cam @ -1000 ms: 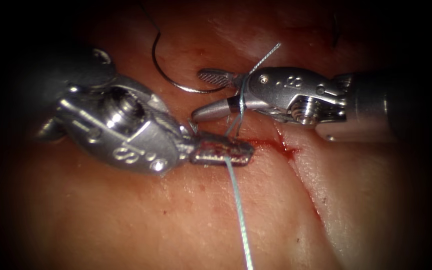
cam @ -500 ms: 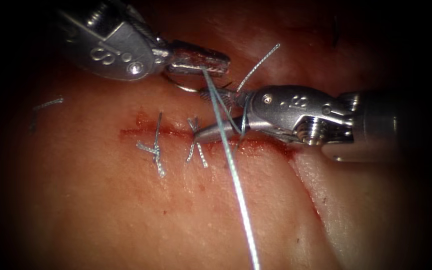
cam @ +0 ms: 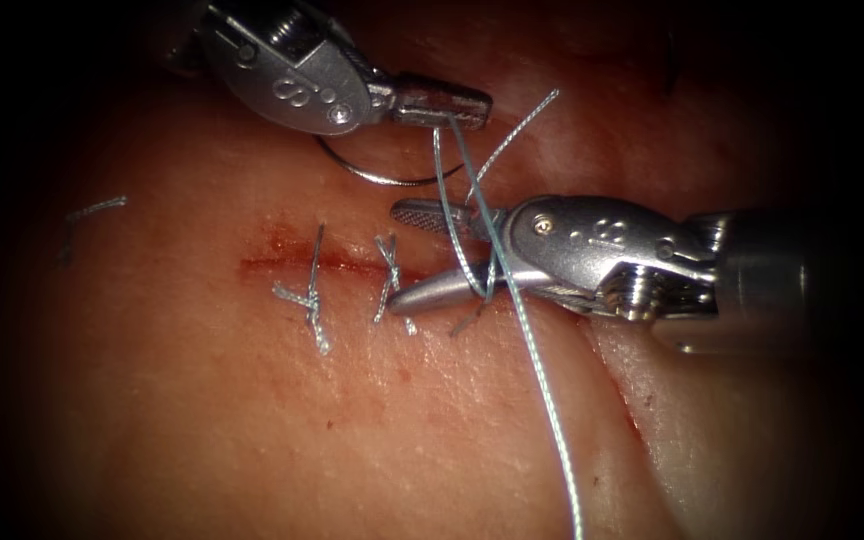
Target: Wound Closure
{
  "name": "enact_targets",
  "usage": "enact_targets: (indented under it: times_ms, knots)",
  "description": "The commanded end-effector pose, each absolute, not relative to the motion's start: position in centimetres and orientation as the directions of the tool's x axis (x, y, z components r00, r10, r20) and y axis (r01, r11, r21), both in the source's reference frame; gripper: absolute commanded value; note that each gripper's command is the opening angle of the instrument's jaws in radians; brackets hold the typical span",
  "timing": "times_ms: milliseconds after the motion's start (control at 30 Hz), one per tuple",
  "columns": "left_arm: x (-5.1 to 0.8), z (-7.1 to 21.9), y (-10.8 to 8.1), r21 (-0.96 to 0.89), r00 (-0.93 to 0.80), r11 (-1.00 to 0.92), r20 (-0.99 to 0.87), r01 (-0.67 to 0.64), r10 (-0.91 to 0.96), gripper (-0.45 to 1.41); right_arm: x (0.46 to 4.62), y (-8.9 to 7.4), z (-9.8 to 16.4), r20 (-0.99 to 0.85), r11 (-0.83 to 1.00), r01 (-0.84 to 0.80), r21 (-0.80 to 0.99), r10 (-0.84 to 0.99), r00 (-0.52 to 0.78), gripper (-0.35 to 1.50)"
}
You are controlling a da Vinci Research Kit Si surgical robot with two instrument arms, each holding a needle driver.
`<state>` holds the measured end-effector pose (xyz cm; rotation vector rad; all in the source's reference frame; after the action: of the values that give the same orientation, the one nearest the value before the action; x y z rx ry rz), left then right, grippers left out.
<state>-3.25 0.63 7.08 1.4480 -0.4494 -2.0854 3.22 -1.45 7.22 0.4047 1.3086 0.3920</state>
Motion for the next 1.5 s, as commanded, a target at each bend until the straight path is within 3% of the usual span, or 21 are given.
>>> enact_targets:
  times_ms: [33, 300, 400, 833, 1500]
  knots:
    - [-3.30, 7.27, 0.60, 0.560, -0.259, -0.789, -0.747, 0.252, -0.613, -0.45, 3.28, -1.48, 7.28, -0.847, 0.866, -0.038, 0.498, 0.496, 0.194, 0.88]
    - [-3.23, 7.33, 0.61, 0.561, -0.243, -0.796, -0.759, 0.228, -0.604, -0.45, 3.32, -1.56, 7.30, -0.856, 0.857, 0.039, 0.514, 0.510, 0.087, 0.74]
    - [-3.24, 7.28, 0.66, 0.561, -0.236, -0.800, -0.765, 0.214, -0.599, -0.45, 3.35, -1.61, 7.33, -0.847, 0.845, 0.063, 0.531, 0.525, 0.091, 0.74]
    - [-3.05, 7.30, 0.56, 0.567, -0.226, -0.797, -0.765, 0.208, -0.603, -0.45, 3.26, -1.48, 7.27, -0.748, 0.759, 0.087, 0.645, 0.651, -0.129, 0.74]
    - [-2.92, 7.38, 0.23, 0.554, -0.227, -0.806, -0.775, 0.206, -0.590, -0.45, 3.12, -1.27, 7.34, -0.695, 0.722, 0.060, 0.689, 0.682, -0.230, 0.71]
